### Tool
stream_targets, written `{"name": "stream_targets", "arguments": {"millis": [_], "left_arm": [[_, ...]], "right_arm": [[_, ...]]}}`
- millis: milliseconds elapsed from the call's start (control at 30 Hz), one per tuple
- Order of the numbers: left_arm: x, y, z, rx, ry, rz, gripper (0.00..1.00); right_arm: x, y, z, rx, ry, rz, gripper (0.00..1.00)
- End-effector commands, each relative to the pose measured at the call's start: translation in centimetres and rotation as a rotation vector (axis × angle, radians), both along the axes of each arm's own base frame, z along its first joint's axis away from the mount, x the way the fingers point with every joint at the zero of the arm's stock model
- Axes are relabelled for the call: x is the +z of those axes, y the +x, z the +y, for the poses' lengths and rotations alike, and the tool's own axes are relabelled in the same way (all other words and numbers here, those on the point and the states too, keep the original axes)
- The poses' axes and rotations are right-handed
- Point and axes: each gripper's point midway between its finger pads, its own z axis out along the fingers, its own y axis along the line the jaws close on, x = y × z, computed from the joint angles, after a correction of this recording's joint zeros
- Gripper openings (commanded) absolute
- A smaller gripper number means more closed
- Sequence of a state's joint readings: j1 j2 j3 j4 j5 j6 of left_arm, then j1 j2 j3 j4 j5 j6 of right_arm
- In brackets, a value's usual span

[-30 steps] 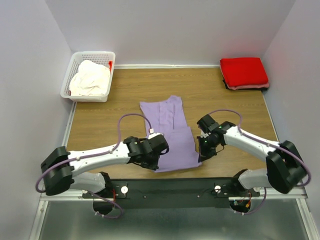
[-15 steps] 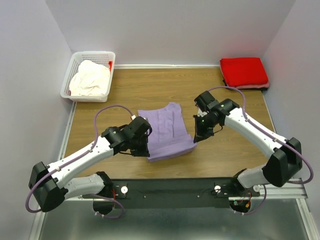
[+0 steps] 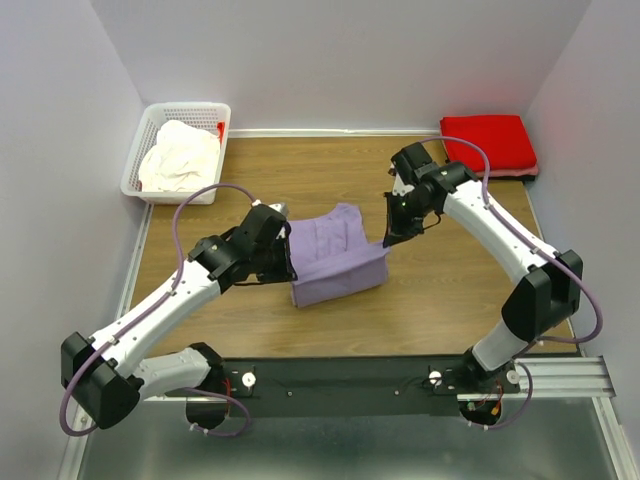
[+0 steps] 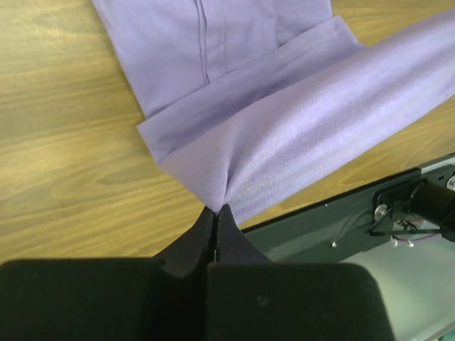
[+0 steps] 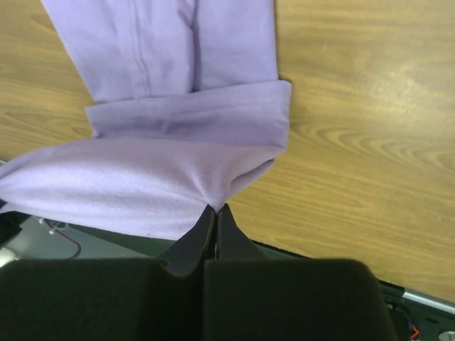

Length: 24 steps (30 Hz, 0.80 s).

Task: Fold and stack the t-shirts
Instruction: Fold the tshirt

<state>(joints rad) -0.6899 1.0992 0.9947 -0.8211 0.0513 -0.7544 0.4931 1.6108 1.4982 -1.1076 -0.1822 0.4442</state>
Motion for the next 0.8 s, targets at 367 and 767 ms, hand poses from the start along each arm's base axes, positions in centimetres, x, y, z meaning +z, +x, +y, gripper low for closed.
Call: {"name": "stream_targets", "arguments": {"millis": [367,767], "left_arm": [[-0.1,4.7,1.0,-0.001,0.003,-0.078,0.0],[-1.1,9.2,2.6,0.061,0.013,-0.114,0.0]], "right_arm": [[0.7,5.9,1.0,-0.003,0.036,-0.036,0.0],[0.3,11.0,2.9,-0.01,0.068,-0.09,0.0]]}}
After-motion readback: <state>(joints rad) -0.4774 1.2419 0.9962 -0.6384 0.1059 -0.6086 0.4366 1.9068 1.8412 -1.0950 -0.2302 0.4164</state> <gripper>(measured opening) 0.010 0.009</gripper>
